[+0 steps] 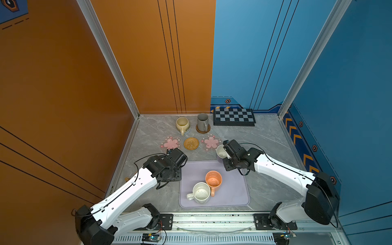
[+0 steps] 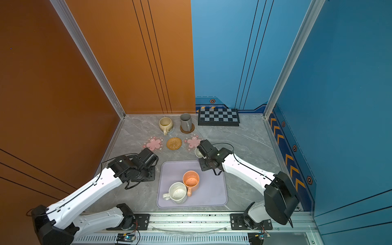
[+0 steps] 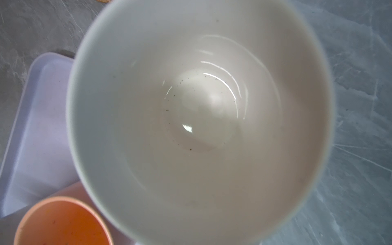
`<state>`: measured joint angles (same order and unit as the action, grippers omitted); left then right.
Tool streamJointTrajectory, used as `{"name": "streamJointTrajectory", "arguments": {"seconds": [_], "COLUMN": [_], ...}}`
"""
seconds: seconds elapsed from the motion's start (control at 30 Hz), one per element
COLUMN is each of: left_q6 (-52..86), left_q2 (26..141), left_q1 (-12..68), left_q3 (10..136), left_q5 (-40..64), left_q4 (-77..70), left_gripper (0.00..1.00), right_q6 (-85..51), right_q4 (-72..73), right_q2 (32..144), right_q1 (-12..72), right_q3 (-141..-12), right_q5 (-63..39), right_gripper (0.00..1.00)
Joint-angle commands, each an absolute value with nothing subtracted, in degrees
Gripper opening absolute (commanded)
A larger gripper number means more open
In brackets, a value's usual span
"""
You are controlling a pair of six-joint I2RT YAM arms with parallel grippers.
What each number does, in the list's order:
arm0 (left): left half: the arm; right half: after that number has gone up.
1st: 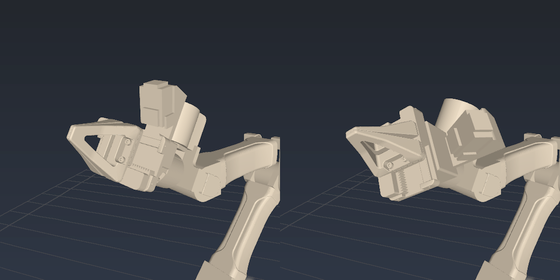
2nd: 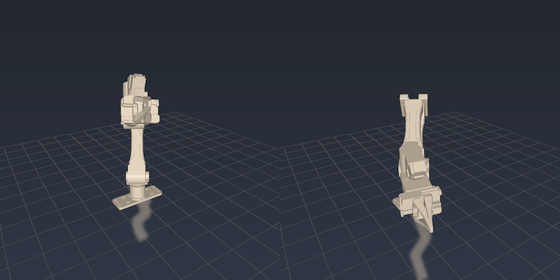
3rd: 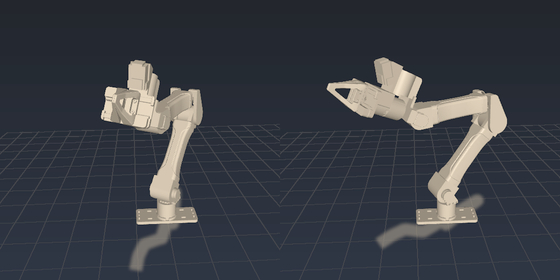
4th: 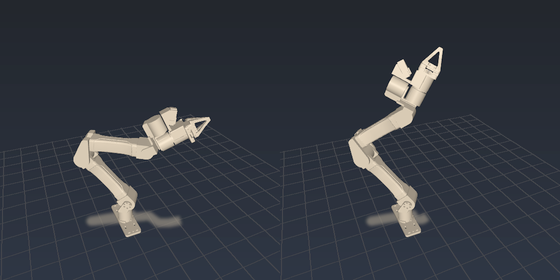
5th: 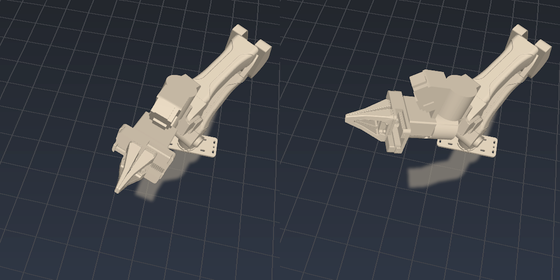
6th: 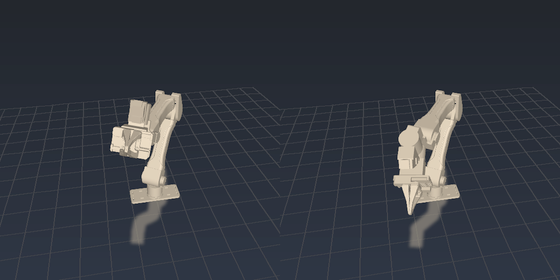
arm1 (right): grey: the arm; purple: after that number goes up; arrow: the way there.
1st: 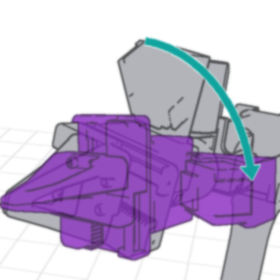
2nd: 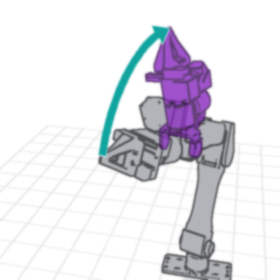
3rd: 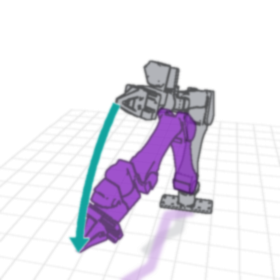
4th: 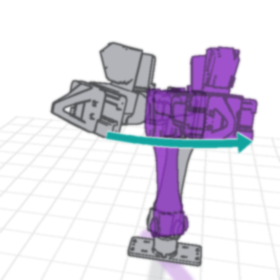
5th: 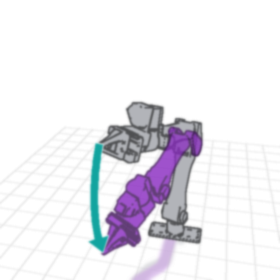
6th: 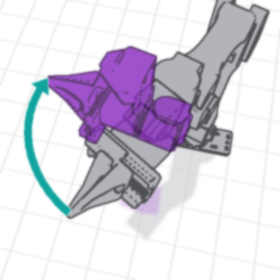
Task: Place cups on coasters
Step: Pick up the cup from the tray, then place the cup on the coaster.
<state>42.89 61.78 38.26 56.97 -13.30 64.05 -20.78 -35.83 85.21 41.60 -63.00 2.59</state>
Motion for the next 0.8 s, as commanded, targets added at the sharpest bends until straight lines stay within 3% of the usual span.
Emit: {"name": "streamJointTrajectory", "arguments": {"seconds": [0.0,0.37,0.77], "left_q6": [41.85,40.43,40.21], "left_q2": [61.33,59.99,57.35], "left_q1": [36.9,32.03,27.73], "left_q3": [58.43,58.36,57.43], "left_q5": [-13.08,-11.64,-10.21], "left_q4": [63.89,63.89,63.92], "left_gripper": [0.42,0.42,0.42], "right_q6": [-18.06,-17.62,-20.74], "right_q4": [-31.03,-31.07,-31.09], "right_q2": [88.62,103.2,111.64], "right_q1": [40.66,36.65,34.68], "right_q3": [-68.79,-82.74,-90.68], "right_q5": [0.79,0.18,-0.26], "right_gripper": [0.0,0.0,0.0]}}
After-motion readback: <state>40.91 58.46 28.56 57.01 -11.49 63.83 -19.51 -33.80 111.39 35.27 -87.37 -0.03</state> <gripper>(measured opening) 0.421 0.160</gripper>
